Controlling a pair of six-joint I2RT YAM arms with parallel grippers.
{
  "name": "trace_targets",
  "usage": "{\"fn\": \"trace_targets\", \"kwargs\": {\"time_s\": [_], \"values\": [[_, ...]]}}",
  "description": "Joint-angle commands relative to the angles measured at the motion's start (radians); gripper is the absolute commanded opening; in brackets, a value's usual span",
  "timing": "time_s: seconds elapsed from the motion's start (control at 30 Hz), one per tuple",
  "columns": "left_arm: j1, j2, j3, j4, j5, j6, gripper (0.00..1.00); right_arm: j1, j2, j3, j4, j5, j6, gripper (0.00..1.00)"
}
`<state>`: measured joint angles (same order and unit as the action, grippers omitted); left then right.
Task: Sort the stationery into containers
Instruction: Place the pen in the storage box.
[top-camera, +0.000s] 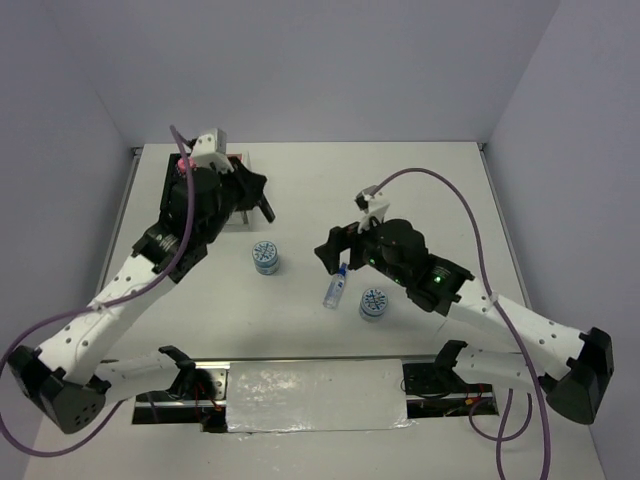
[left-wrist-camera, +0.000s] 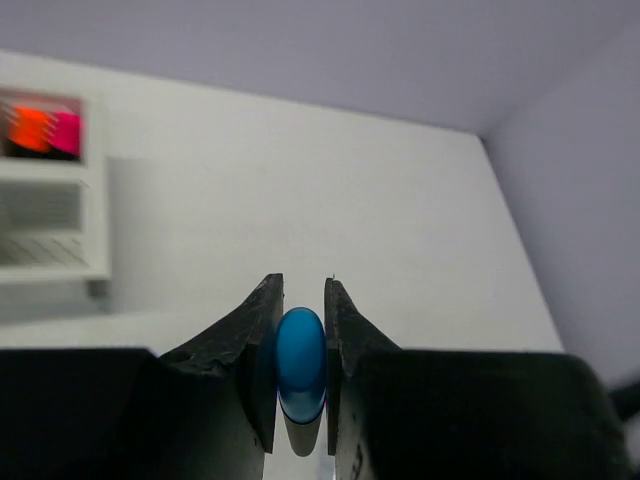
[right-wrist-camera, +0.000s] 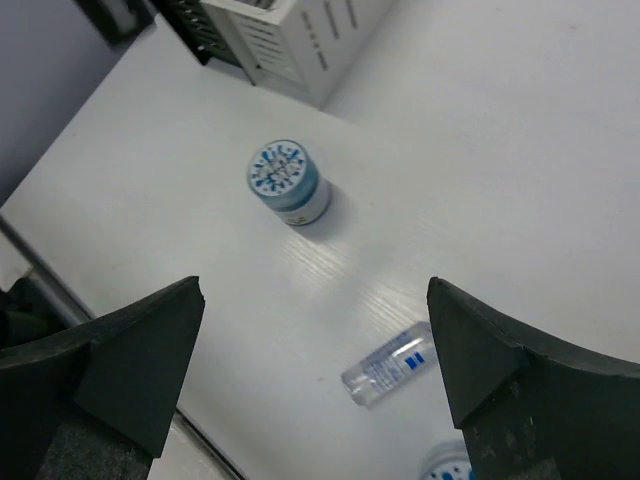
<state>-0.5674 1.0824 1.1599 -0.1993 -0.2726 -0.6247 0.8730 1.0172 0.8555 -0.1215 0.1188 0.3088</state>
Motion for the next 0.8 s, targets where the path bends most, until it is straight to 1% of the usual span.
{"fn": "trace_targets", "kwargs": {"time_s": [0.0, 0.03, 0.07, 0.1, 0.17, 0.2, 0.27, 0.3, 0.37, 0.47, 0.5, 0.53, 0.6, 0.77], "values": [[0.072, 0.109, 0.107, 0.124, -0.319, 0.201, 0.0, -0.023, -0.113, -0.036, -0.041, 0.099, 0.041, 1.0], [0.107, 0.172, 0.119, 0.192, -0.306, 0.216, 0.0, -0.025, -0.132, -0.039, -0.053, 0.101, 0.041, 1.0], [0.142, 0.206, 0.129, 0.249, -0.237, 0.229, 0.01, -0.023, -0.147, -0.05, -0.076, 0.096, 0.047, 1.0], [0.196, 0.235, 0.141, 0.295, -0.217, 0.246, 0.02, -0.025, -0.164, -0.056, -0.084, 0.088, 0.052, 1.0], [0.231, 0.338, 0.155, 0.415, -0.215, 0.298, 0.03, -0.023, -0.219, -0.085, -0.096, 0.052, 0.062, 1.0], [0.268, 0.415, 0.194, 0.435, -0.205, 0.331, 0.0, -0.022, -0.264, -0.099, -0.098, 0.048, 0.067, 1.0], [0.287, 0.491, 0.248, 0.472, -0.217, 0.368, 0.0, -0.023, -0.301, -0.127, -0.11, 0.053, 0.062, 1.0], [0.297, 0.522, 0.28, 0.498, -0.215, 0.419, 0.0, -0.025, -0.315, -0.13, -0.121, 0.059, 0.055, 1.0], [0.31, 0.6, 0.306, 0.561, -0.22, 0.46, 0.01, -0.025, -0.338, -0.116, -0.173, 0.105, 0.024, 1.0], [0.325, 0.68, 0.325, 0.606, -0.208, 0.5, 0.03, -0.028, -0.335, -0.081, -0.23, 0.127, -0.002, 1.0], [0.339, 0.698, 0.339, 0.623, -0.208, 0.497, 0.03, -0.028, -0.333, -0.076, -0.233, 0.119, -0.005, 1.0], [0.339, 0.729, 0.339, 0.629, -0.195, 0.499, 0.07, -0.028, -0.333, -0.078, -0.231, 0.108, -0.008, 1.0], [0.359, 0.761, 0.369, 0.633, -0.182, 0.506, 0.1, -0.028, -0.335, -0.087, -0.208, 0.07, -0.033, 1.0], [0.368, 0.84, 0.385, 0.664, -0.177, 0.539, 0.12, -0.029, -0.315, -0.078, -0.227, 0.087, -0.04, 1.0]]}}
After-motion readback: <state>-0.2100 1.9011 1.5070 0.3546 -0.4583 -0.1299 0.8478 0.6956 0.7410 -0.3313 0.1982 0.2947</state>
